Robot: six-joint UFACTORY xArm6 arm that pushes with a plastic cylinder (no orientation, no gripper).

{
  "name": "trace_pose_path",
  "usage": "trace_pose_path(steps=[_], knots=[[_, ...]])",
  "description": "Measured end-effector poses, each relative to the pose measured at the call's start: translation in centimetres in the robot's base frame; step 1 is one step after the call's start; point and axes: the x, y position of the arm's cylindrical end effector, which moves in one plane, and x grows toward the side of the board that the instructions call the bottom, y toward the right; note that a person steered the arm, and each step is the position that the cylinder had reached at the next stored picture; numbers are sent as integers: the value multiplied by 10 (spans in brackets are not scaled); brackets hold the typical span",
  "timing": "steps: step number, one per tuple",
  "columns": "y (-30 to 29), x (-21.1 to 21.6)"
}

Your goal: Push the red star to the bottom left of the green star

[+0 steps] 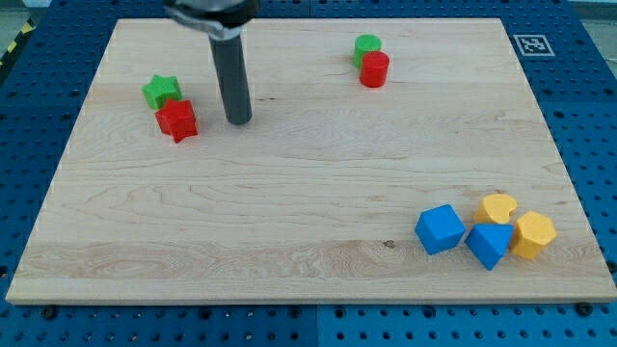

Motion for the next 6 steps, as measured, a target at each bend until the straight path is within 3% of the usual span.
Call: trace_pose_path(steps=[2, 6], knots=[[-4, 1], [-80, 1]])
